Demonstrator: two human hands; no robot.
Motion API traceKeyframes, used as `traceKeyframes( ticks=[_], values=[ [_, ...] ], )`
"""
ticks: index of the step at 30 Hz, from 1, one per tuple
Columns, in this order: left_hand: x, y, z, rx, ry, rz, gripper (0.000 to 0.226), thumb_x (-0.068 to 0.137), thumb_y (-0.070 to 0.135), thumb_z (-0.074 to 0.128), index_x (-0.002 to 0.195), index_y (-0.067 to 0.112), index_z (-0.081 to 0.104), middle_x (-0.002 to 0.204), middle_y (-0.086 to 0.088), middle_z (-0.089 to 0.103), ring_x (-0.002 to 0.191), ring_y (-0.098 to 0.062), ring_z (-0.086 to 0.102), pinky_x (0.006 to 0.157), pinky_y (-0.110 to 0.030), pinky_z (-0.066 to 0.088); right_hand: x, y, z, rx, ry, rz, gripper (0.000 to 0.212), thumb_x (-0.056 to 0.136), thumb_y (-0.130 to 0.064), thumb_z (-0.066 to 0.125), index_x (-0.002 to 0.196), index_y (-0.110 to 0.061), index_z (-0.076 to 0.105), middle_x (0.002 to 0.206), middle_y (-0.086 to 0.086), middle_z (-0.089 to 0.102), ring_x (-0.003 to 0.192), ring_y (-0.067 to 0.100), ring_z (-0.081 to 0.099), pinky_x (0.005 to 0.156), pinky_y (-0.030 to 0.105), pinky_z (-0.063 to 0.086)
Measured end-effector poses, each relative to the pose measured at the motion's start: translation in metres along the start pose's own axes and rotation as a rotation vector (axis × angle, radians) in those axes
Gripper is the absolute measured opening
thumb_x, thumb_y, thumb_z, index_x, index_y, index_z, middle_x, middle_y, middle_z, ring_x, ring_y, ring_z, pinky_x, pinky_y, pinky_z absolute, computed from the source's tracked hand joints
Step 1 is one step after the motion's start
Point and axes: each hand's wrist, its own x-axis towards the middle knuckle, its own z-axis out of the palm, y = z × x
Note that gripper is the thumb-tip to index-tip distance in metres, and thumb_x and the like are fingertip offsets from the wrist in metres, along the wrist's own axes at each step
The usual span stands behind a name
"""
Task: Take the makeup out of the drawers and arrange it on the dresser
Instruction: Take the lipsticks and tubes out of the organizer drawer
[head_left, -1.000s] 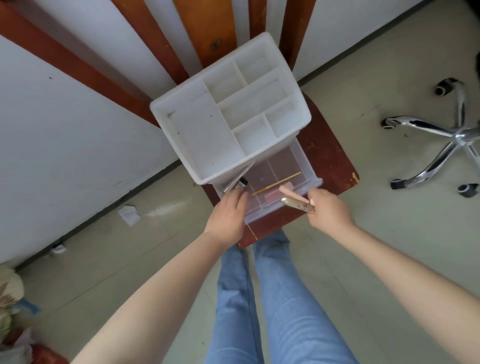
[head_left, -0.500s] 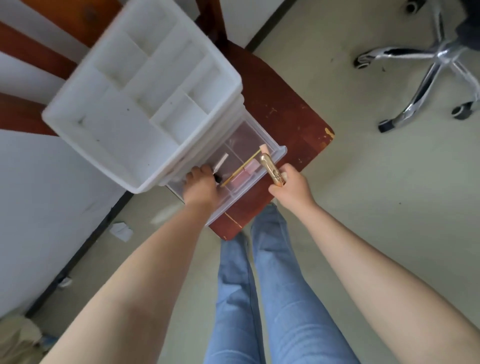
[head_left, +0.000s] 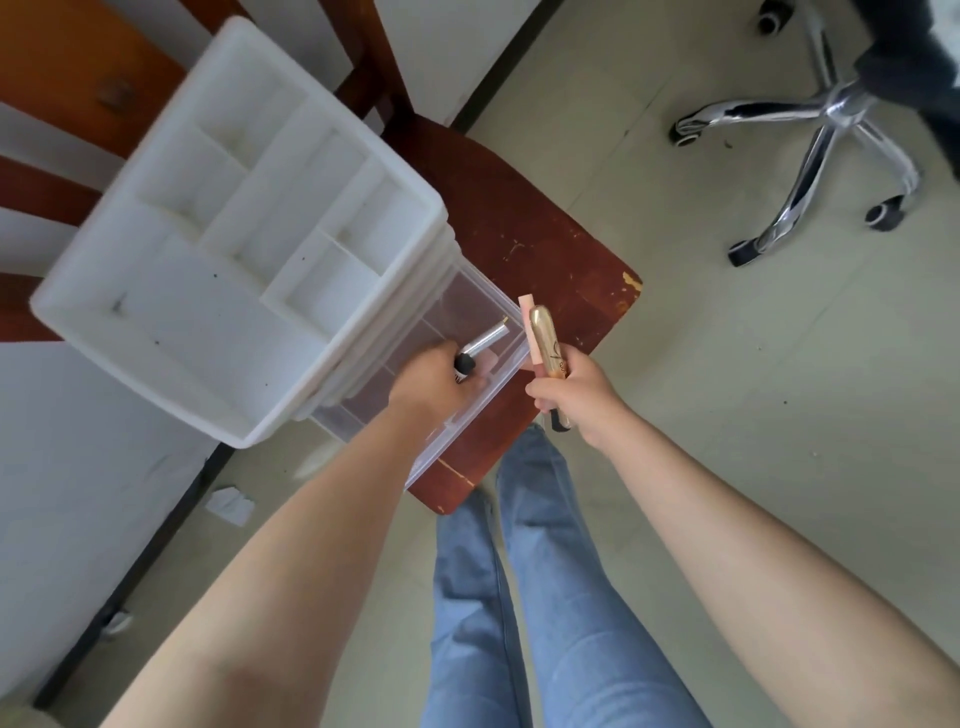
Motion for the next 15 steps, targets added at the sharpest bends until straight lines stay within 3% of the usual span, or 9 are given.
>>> traceKeyframes(
  ticks=[6,12,15],
  values=[
    [0.0011,0.0017,-0.0096,-0.048,-0.137,0.025,0.029,0.086,0.04,0.053,0.083,0.013,0.044,0.08,-0.004,0.05,0.074,-0.02,0.048,0.066,-0.027,0.035,-0.0004,-0.0033,-0.0015,0.1,-0.026,0.033,0.035,0.078,0.009,0.052,0.081,-0.026,0.05,0.083,-0.012,0.059,0.055,0.01,0.049,0.05,0.014,0.045],
    [-0.0046,0.0016,-0.0087,-0.172,-0.13,-0.018,0.024,0.083,0.027,0.061,0.082,0.01,0.045,0.082,-0.005,0.05,0.077,-0.019,0.046,0.067,-0.024,0.032,-0.0023,-0.0047,-0.0011,0.15,-0.02,0.052,0.032,0.079,0.009,0.052,0.086,-0.021,0.051,0.084,-0.01,0.059,0.054,0.012,0.047,0.053,0.019,0.044],
    [-0.005,0.0007,-0.0103,-0.198,-0.175,0.0,0.021,0.081,0.023,0.064,0.092,0.011,0.051,0.09,-0.005,0.055,0.083,-0.019,0.051,0.072,-0.026,0.037,-0.0022,-0.0031,-0.0005,0.172,-0.017,0.071,0.03,0.08,0.009,0.053,0.095,-0.017,0.051,0.085,-0.01,0.059,0.056,0.012,0.048,0.051,0.016,0.045]
  ],
)
